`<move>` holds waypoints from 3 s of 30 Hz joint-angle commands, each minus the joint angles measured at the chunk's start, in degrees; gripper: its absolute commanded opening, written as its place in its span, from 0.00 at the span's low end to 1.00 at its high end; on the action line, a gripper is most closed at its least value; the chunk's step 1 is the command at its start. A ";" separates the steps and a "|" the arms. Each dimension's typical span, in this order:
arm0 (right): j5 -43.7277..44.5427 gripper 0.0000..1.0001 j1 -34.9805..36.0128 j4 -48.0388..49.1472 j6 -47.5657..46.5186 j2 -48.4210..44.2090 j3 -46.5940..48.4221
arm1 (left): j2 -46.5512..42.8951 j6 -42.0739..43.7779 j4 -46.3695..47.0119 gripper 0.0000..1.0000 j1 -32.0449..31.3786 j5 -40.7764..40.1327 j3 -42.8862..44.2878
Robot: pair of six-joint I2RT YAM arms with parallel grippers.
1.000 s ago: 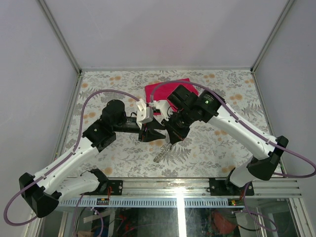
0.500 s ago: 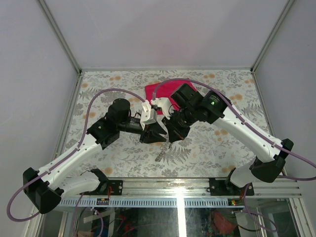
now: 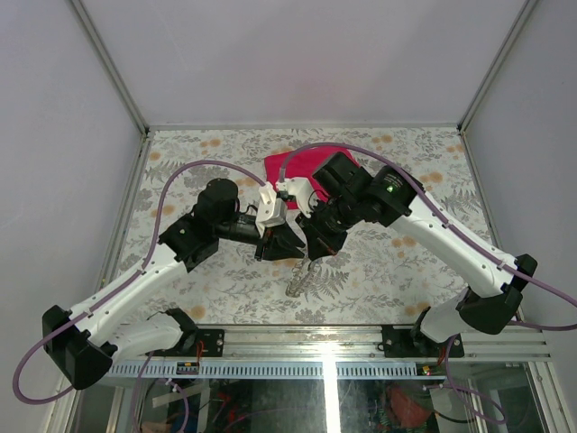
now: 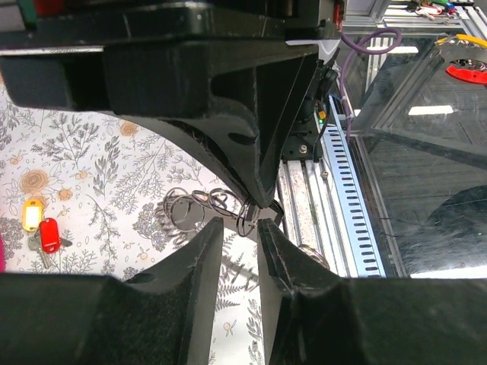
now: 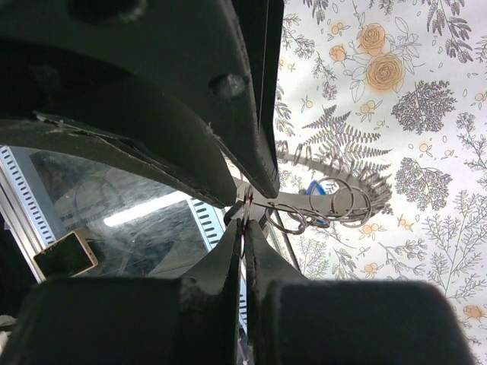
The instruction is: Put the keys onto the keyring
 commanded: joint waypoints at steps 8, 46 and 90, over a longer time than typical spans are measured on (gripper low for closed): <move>-3.36 0.00 0.40 4.35 0.51 -3.11 0.51 | 1.34 0.81 0.15 0.25 -0.13 1.67 2.40; -2.07 0.00 0.39 6.46 -0.07 -5.05 -1.28 | 0.74 2.31 -2.49 0.20 -0.14 3.99 2.88; 25.08 0.40 0.17 47.54 32.47 -29.50 -29.16 | -6.88 -24.20 27.45 0.00 1.32 -18.81 -6.86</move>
